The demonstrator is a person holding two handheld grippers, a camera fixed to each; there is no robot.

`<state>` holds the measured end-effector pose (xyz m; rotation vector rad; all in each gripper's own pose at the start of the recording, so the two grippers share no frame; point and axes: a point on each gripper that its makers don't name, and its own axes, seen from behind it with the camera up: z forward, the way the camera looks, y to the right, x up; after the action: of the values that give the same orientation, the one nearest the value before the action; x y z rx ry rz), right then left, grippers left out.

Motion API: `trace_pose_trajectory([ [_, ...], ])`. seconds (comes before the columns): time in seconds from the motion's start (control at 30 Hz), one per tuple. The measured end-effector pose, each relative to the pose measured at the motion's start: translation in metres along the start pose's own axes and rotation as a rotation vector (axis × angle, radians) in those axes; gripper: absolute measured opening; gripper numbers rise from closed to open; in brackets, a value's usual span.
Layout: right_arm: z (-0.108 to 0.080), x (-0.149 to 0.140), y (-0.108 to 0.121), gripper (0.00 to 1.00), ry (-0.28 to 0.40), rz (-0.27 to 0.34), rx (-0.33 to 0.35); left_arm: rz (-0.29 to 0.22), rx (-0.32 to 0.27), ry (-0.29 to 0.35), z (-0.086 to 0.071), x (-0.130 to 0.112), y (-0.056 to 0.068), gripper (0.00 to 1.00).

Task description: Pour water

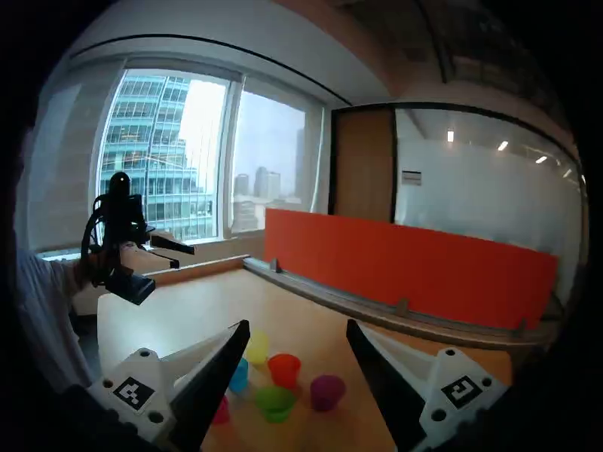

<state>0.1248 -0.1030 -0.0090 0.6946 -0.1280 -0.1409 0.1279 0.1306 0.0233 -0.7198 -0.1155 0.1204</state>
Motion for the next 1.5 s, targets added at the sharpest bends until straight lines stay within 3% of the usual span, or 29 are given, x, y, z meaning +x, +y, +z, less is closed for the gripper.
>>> trace_pose_trajectory([
  [0.3,0.012,-0.029,-0.013,1.0,-0.066,-0.052,0.046,0.003,-0.041,-0.061,0.014,-0.033,0.006,0.99],
  [0.9,0.035,-0.097,-0.015,1.0,-0.175,-0.016,0.102,0.004,-0.112,-0.178,0.037,-0.103,0.018,0.99],
  [1.5,0.052,-0.164,-0.016,1.0,-0.272,-0.022,0.13,0.048,-0.174,-0.313,0.049,-0.171,0.039,0.99],
])
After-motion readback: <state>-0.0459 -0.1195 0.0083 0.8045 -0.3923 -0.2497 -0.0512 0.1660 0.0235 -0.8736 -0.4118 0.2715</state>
